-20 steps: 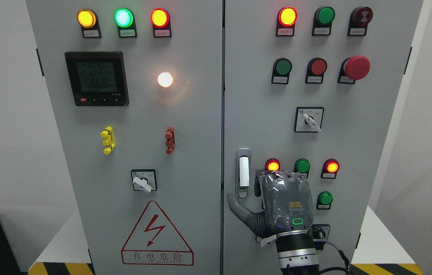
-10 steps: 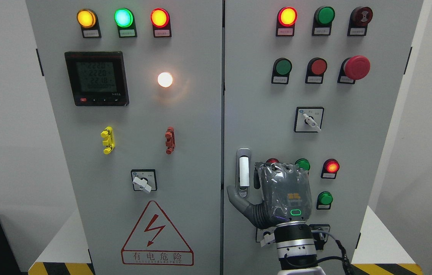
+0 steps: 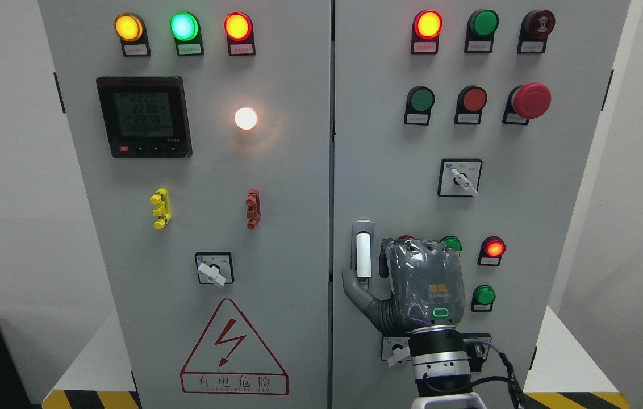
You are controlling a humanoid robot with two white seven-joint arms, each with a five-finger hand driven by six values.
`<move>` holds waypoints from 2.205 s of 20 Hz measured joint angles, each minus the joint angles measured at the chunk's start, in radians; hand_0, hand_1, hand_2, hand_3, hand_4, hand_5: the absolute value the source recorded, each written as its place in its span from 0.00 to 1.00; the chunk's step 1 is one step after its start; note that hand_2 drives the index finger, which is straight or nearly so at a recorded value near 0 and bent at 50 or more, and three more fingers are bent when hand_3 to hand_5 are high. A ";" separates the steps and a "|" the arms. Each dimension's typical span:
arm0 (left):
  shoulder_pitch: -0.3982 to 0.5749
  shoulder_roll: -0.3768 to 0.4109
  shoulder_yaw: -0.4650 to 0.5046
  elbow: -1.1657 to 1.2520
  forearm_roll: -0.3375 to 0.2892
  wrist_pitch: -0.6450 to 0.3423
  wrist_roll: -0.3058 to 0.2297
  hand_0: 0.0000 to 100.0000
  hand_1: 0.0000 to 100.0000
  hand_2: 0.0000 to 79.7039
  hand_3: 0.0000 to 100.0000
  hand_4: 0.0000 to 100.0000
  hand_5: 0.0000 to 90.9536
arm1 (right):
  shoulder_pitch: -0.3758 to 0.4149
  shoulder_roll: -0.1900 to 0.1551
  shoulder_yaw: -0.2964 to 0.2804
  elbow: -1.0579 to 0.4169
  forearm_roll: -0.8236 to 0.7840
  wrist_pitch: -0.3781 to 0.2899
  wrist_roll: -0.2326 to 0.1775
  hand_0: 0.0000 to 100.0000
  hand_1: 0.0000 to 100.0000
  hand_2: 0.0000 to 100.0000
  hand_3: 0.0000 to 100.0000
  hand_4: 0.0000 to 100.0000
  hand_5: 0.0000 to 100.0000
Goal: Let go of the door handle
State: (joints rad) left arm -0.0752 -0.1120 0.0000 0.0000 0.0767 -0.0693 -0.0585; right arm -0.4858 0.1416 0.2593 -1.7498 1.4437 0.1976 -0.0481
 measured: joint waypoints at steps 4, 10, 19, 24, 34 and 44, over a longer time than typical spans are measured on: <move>0.000 0.000 0.000 0.000 0.000 0.000 0.000 0.00 0.00 0.03 0.09 0.01 0.00 | 0.006 0.000 -0.002 0.002 0.000 0.000 -0.002 0.23 0.39 0.80 1.00 0.98 0.92; 0.000 0.000 0.000 0.000 0.000 0.000 0.000 0.00 0.00 0.03 0.09 0.01 0.00 | 0.017 0.001 -0.006 0.000 0.000 0.002 -0.008 0.26 0.39 0.80 1.00 0.98 0.92; 0.000 0.000 0.000 0.000 0.000 0.000 0.000 0.00 0.00 0.03 0.09 0.01 0.00 | 0.023 0.001 -0.017 -0.005 -0.001 0.002 -0.014 0.29 0.38 0.80 1.00 0.98 0.92; 0.000 0.000 0.000 0.000 0.000 0.000 0.000 0.00 0.00 0.03 0.09 0.01 0.00 | 0.024 0.001 -0.023 -0.007 -0.002 0.002 -0.016 0.29 0.38 0.80 1.00 0.98 0.92; 0.000 0.000 0.000 0.000 0.000 0.000 0.000 0.00 0.00 0.03 0.09 0.01 0.00 | 0.026 0.001 -0.036 -0.012 -0.002 0.004 -0.019 0.31 0.38 0.80 1.00 0.99 0.92; 0.000 0.000 0.000 0.000 0.000 0.000 0.000 0.00 0.00 0.03 0.10 0.01 0.00 | 0.032 0.002 -0.042 -0.020 -0.001 0.016 -0.025 0.31 0.38 0.80 1.00 0.99 0.93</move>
State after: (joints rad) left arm -0.0752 -0.1120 0.0000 0.0000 0.0767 -0.0693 -0.0585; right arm -0.4538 0.1436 0.2169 -1.7701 1.4431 0.2138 -0.0727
